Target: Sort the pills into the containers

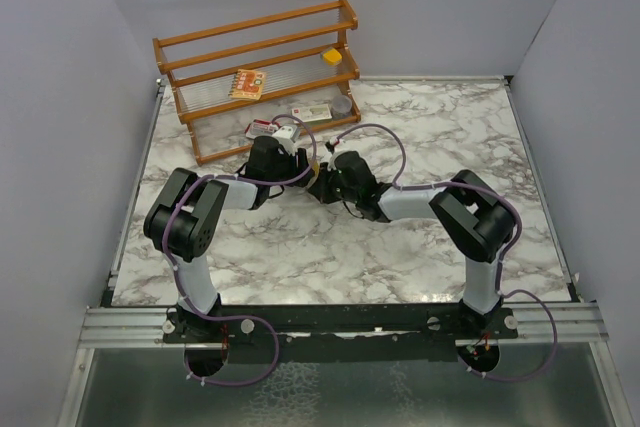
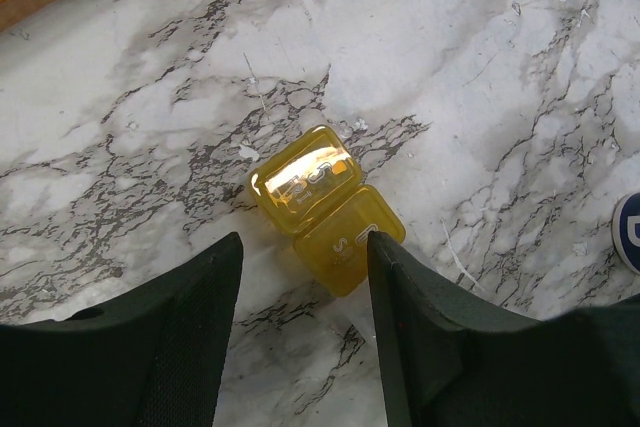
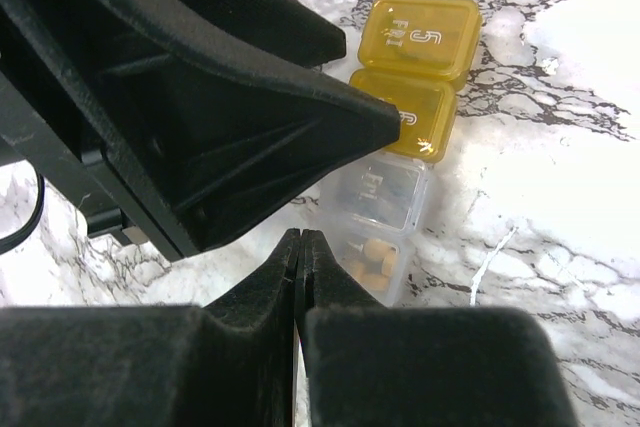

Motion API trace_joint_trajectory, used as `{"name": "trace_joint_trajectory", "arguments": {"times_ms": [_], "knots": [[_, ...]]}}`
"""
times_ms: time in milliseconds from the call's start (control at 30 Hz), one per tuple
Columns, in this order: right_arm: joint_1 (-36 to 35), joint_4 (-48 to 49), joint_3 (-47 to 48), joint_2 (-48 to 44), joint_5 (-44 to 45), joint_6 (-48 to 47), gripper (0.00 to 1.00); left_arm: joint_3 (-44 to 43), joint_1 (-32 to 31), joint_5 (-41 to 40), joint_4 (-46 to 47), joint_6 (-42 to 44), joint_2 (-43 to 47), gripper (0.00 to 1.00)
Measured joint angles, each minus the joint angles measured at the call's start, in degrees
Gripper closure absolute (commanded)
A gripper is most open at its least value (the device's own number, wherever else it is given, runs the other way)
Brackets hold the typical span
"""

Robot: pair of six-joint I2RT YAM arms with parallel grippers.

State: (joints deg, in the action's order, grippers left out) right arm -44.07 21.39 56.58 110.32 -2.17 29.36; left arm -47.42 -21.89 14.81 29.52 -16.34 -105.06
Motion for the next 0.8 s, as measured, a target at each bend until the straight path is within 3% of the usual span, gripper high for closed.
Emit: {"name": "trace_joint_trajectory", "arguments": {"times_ms": [367, 800], "knots": [[0.0, 1.79, -1.09, 0.22, 2.12, 4.0, 0.99, 0.0, 0.0, -0.13, -0.04, 0.22, 0.04, 0.46], [0.0, -1.42, -3.21, -3.28, 2.75, 0.87, 0.99, -0.04, 0.0, -0.28, -0.09, 0.2, 0.04, 0.46]]}}
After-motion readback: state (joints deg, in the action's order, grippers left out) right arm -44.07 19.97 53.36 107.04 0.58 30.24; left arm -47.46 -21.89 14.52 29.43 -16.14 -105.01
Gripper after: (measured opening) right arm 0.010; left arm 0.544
